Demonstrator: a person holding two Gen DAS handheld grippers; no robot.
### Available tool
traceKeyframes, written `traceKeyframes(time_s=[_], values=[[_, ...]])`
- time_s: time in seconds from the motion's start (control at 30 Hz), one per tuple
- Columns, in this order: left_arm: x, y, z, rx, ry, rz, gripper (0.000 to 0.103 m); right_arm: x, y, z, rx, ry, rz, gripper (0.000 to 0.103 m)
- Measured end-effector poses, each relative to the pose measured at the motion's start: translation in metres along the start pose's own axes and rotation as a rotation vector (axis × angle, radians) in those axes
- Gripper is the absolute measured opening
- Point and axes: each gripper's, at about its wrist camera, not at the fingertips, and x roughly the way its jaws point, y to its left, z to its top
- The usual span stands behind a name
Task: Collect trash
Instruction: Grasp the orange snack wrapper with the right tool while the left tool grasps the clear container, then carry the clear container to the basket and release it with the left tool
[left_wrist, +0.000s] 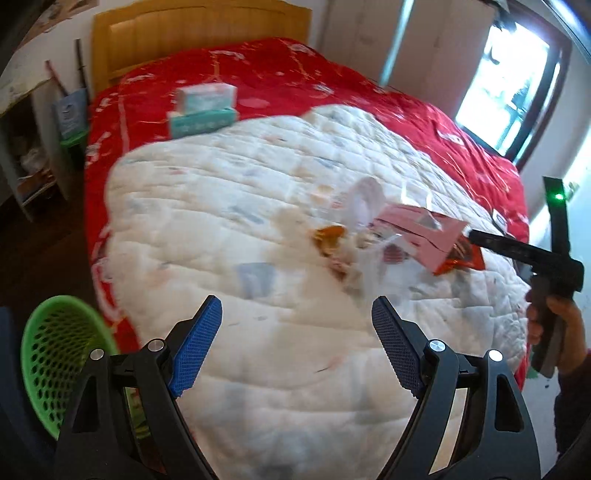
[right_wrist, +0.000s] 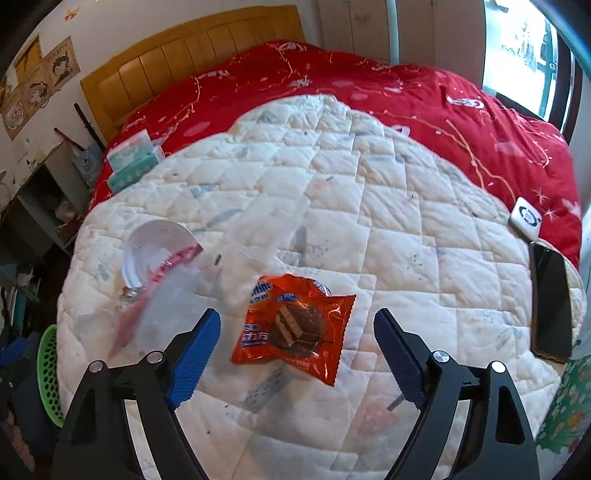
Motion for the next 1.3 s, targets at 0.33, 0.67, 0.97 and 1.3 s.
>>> traceKeyframes(time_s=[0.33, 0.67, 0.97, 1.3], values=[[0.056, -0.036, 0.007, 0.019, 0.071, -0.075, 0.062, 0.039, -0.001, 0.001, -0.006, 0.041, 0.029, 0.072], [0.089, -0.048, 0.009, 0.026, 0.131, -0.091, 0.025, 0.048, -0.002, -0.004, -0.044, 0.040, 0.000, 0.051], [0.082, -0.043, 0.007, 0.015, 0.123, -0.094, 0.007, 0.022, -0.004, -0.007, -0.038, -0.012, -0.003, 0.043], [0.038, -0.023, 0.000, -0.013, 0.080, -0.102, 0.007, -0.028, 0.005, -0.025, -0.022, -0.065, 0.025, 0.033]])
